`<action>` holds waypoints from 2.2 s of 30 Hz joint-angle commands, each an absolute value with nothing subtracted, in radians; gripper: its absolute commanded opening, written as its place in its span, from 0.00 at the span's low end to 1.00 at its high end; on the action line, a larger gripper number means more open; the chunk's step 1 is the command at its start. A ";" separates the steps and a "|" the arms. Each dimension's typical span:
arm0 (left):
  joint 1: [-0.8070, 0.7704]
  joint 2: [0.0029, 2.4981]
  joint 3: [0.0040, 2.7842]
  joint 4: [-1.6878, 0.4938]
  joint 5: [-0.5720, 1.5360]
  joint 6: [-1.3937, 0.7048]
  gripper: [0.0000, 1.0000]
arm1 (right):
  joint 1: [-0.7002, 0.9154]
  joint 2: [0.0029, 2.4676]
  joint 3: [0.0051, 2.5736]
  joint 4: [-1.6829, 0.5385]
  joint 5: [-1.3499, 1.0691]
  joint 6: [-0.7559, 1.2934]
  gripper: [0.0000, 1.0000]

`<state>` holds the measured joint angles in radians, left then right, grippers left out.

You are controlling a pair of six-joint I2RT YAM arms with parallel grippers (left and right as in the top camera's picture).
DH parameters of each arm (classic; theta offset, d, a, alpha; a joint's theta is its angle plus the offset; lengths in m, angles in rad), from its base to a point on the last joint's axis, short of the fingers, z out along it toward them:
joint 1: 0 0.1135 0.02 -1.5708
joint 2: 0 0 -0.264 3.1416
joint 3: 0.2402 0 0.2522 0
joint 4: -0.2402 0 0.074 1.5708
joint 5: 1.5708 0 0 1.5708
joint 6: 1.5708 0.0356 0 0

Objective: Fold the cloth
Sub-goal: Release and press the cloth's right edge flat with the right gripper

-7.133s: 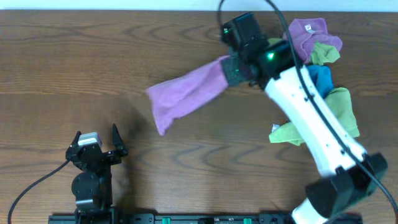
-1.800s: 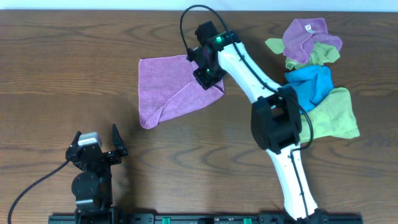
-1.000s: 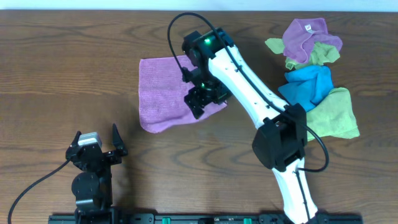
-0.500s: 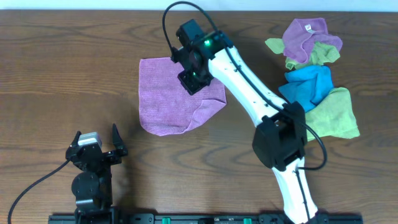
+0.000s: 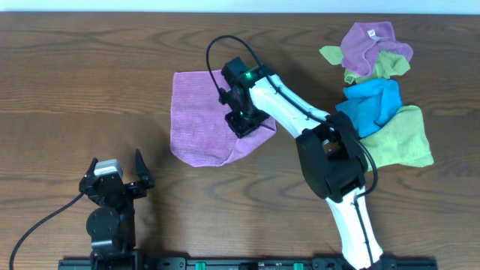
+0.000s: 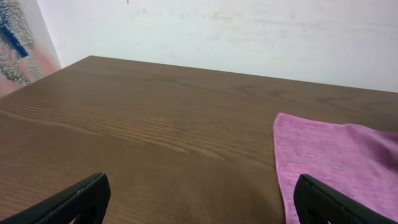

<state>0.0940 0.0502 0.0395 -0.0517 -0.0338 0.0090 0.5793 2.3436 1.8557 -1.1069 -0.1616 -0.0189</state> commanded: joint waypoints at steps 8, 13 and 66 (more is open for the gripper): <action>0.089 0.046 0.004 -0.072 -0.052 0.027 0.95 | 0.583 2.320 1.827 -1.181 -0.154 0.082 0.02; 0.089 0.046 0.004 -0.072 -0.052 0.027 0.96 | 0.584 2.209 1.831 -1.217 -0.154 0.082 0.02; 0.089 0.046 0.004 -0.072 -0.052 0.027 0.95 | 0.530 2.203 1.651 -1.274 -0.136 0.157 0.01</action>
